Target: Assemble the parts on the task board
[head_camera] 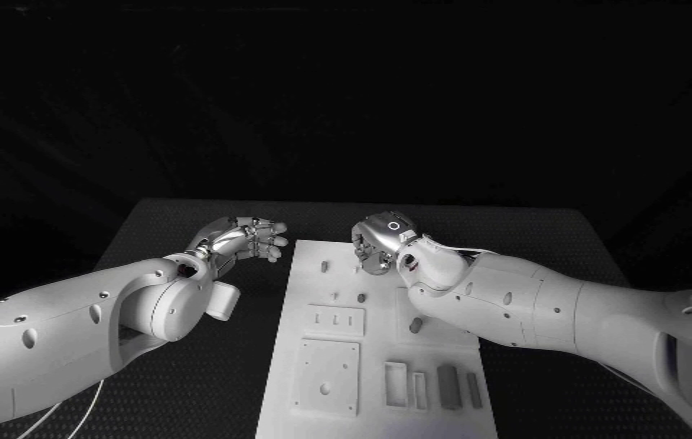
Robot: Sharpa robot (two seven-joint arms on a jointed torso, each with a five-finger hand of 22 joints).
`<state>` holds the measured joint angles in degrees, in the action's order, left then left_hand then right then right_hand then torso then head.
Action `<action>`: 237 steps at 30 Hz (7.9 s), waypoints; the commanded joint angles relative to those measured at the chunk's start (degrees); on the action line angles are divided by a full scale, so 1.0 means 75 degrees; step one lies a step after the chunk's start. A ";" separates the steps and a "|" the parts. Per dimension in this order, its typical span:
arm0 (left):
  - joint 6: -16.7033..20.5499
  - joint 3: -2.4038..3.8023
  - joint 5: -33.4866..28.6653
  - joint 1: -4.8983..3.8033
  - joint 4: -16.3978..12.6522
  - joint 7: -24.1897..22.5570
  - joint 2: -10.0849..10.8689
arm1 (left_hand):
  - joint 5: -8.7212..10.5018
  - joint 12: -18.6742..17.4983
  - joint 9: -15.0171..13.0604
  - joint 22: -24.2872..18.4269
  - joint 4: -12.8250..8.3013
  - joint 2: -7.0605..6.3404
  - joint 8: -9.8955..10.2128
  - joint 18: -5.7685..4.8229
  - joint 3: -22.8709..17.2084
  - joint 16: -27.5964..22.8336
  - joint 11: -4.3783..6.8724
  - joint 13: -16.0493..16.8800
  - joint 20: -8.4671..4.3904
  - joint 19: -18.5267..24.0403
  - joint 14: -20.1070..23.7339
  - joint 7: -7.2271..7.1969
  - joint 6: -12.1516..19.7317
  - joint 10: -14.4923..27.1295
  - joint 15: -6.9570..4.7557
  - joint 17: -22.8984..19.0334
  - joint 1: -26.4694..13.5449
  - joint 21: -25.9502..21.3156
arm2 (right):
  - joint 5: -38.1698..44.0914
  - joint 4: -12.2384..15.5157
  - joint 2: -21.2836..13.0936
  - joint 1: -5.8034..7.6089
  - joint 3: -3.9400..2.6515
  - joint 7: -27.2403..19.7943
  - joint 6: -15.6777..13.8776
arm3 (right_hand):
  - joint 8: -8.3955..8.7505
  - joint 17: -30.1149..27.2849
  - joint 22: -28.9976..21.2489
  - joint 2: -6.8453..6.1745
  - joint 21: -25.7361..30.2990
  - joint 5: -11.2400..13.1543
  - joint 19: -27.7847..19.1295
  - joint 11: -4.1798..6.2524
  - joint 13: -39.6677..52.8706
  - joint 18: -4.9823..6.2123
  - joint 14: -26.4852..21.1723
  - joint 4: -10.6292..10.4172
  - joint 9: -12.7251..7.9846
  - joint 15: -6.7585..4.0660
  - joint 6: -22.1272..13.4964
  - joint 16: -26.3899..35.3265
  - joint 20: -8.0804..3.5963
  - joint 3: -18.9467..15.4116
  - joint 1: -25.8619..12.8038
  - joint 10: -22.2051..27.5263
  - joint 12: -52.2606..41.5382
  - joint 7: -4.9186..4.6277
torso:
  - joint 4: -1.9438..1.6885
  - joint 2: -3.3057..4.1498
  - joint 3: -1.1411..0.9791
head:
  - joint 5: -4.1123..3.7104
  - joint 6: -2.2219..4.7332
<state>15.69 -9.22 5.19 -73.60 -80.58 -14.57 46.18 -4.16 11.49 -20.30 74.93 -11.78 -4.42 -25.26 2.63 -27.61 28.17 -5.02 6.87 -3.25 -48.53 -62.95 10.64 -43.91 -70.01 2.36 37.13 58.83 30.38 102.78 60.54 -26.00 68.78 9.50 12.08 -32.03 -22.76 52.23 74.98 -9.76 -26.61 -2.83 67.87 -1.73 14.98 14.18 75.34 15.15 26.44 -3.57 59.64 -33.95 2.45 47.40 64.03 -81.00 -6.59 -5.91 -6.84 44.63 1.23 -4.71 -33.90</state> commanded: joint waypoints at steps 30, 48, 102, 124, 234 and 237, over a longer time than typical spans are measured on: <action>-0.0132 0.0008 -0.0032 -0.0005 0.0066 -0.0037 -0.0061 | 0.0005 -0.0043 0.0010 0.0137 -0.0065 0.0015 0.0035 0.0120 -0.0004 -0.0052 -0.0039 0.0001 -0.0013 0.0052 0.0065 -0.0003 -0.0041 -0.0013 -0.0002 0.0015 -0.0085 0.0049 | 0.0185 -0.0002 -0.0026 0.0016 0.0000 0.0098 0.0471 | -0.0003 0.0009 0.0172 -0.0068 -0.0060 0.0003 0.0022 0.0006 0.0032 0.0110 0.0008 -0.0023 0.0210 -0.0050 0.0141 -0.0037 -0.0012 0.0063 -0.0017 -0.0043 0.0043 0.0075 | -0.0007 0.0094 0.0022 | -0.0012 -0.0037; -0.0139 0.0008 -0.0032 -0.0005 0.0115 -0.0035 -0.0064 | 0.0007 -0.0052 0.0011 0.0136 -0.0070 0.0018 0.0039 0.0119 -0.0009 -0.0055 -0.0040 0.0001 -0.0012 0.0057 0.0068 -0.0002 -0.0042 -0.0013 -0.0002 0.0020 -0.0090 0.0055 | 0.0268 0.0048 -0.0055 0.0016 0.0000 0.0153 0.0492 | -0.0004 0.0014 0.0173 -0.0073 -0.0087 0.0002 0.0024 0.0012 0.0052 0.0110 0.0016 -0.0025 0.0223 -0.0054 0.0150 -0.0050 -0.0017 0.0074 -0.0020 -0.0058 0.0043 0.0079 | -0.0004 0.0100 0.0017 | 0.0010 -0.0059; -0.0229 0.0006 -0.0080 -0.0004 0.0103 -0.0060 0.0032 | 0.0022 -0.0097 0.0028 0.0129 -0.0098 -0.0005 0.0079 0.0116 -0.0024 -0.0086 -0.0058 -0.0001 -0.0003 0.0095 0.0102 0.0023 0.0003 0.0005 0.0013 0.0033 -0.0115 0.0070 | -0.2070 0.0778 -0.2024 0.0547 -0.0568 -0.1050 0.1500 | 0.0739 0.1496 0.0182 -0.0964 -0.3247 -0.0037 -0.0902 -0.0009 0.4042 0.0110 -0.1118 -0.0252 -0.0016 -0.0097 -0.0980 -0.3333 -0.0248 -0.1055 -0.0481 0.2532 -0.4729 -0.0288 | 0.0227 0.0086 -0.0108 | 0.0038 0.0213; -0.0305 0.0006 -0.0073 -0.0001 0.0185 -0.0019 -0.0012 | 0.0024 -0.0110 0.0030 0.0127 -0.0108 -0.0004 0.0085 0.0116 -0.0031 -0.0096 -0.0063 -0.0001 0.0002 0.0107 0.0111 0.0027 0.0009 0.0011 0.0018 0.0037 -0.0117 0.0074 | -0.2205 0.0316 -0.1741 0.0208 -0.0553 -0.1156 0.1815 | 0.0758 0.1447 0.0150 -0.0889 -0.4980 -0.0091 -0.1489 -0.0145 0.6252 0.0110 -0.2347 -0.0344 -0.0046 0.0075 -0.1205 -0.5704 -0.0265 -0.1286 -0.0470 0.4536 -0.8919 -0.0391 | 0.0242 0.0103 -0.0152 | 0.0071 0.0116; -0.0191 0.0006 -0.0031 -0.0004 0.0129 0.0003 0.0049 | -0.0003 -0.0142 0.0028 0.0124 -0.0150 0.0046 0.0090 0.0119 -0.0074 -0.0109 -0.0064 0.0010 0.0011 0.0128 0.0105 0.0028 0.0000 -0.0006 0.0022 0.0067 -0.0105 0.0109 | -0.0210 0.0834 -0.1641 0.0152 -0.0349 -0.0049 0.1382 | 0.0407 0.0714 -0.0092 -0.0438 -0.5283 -0.0039 -0.1264 0.0160 0.5601 0.0110 -0.2208 -0.0855 0.0172 -0.0213 -0.0328 -0.6135 -0.0452 0.0003 -0.0611 0.4070 -0.9151 -0.0078 | 0.0227 0.0093 -0.0136 | 0.0082 -0.0001; -0.0189 0.0006 -0.0031 -0.0004 0.0113 0.0001 0.0056 | -0.0004 -0.0142 0.0027 0.0124 -0.0151 0.0048 0.0089 0.0119 -0.0075 -0.0108 -0.0064 0.0010 0.0011 0.0127 0.0104 0.0027 -0.0002 -0.0008 0.0021 0.0068 -0.0106 0.0110 | -0.0076 0.1068 -0.1702 0.0200 -0.0357 0.0037 0.1222 | 0.0406 0.0704 -0.0101 -0.0469 -0.5288 -0.0033 -0.1239 0.0165 0.5594 0.0110 -0.2184 -0.0888 0.0174 -0.0220 -0.0315 -0.6136 -0.0465 0.0030 -0.0607 0.4048 -0.9149 -0.0076 | 0.0230 0.0092 -0.0139 | 0.0081 0.0018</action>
<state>14.27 -9.23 4.91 -73.59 -79.51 -14.09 46.62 -4.16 10.62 -20.15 74.94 -12.65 -4.52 -24.80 3.00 -28.17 27.73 -5.01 6.86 -3.05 -47.91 -62.42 10.64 -43.91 -70.01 2.47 37.55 58.34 30.82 99.08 67.93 -38.68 70.21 6.86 10.43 -21.40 -19.98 57.55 74.25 -12.69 -65.90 -3.32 57.54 -2.22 56.99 13.19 58.56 8.54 27.79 -5.19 49.99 -79.79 -0.35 47.54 59.45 -60.59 -75.42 -7.34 -5.15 45.34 0.20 -4.10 -33.87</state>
